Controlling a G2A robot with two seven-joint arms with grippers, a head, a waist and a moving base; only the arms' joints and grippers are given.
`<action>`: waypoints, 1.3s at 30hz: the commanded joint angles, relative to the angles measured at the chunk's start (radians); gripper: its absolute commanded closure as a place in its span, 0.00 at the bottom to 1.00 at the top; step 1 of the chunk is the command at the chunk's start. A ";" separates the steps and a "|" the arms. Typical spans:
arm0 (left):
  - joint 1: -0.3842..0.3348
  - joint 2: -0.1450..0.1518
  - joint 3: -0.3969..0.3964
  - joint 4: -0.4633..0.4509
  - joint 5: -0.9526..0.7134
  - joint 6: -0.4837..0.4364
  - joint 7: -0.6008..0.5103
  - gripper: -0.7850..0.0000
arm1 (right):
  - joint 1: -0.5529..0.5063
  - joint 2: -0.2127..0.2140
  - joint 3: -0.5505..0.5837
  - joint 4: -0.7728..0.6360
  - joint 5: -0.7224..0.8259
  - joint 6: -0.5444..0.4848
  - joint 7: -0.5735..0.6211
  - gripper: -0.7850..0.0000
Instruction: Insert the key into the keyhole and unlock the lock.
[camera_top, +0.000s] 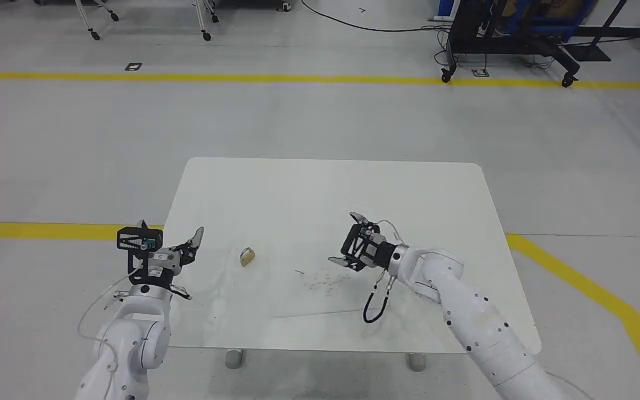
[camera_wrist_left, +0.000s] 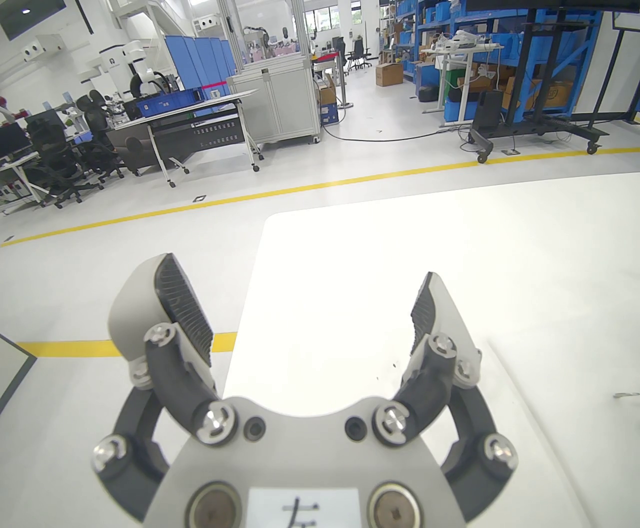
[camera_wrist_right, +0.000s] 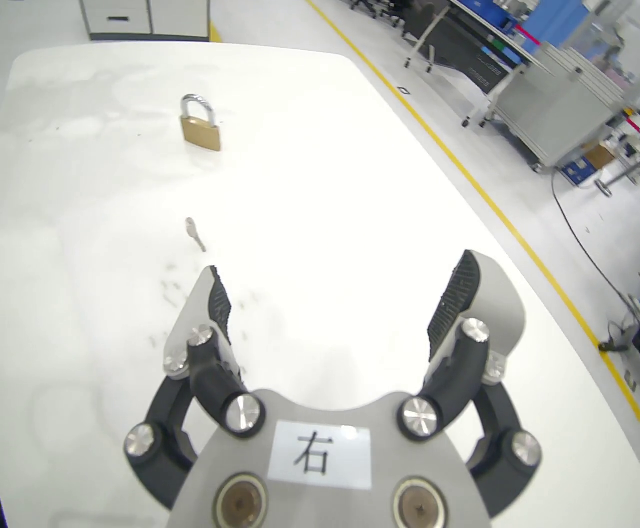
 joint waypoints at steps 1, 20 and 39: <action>0.000 0.000 0.000 0.000 0.000 0.000 0.000 0.00 | 0.038 -0.013 -0.062 0.043 -0.040 0.023 -0.030 0.10; 0.000 0.000 0.000 0.000 0.000 0.000 0.000 0.00 | 0.248 -0.110 -0.319 0.336 -0.009 -0.138 -0.118 0.52; 0.000 0.000 0.000 0.000 0.000 0.000 0.000 0.00 | 0.328 -0.151 -0.341 0.501 0.061 -0.126 -0.139 1.00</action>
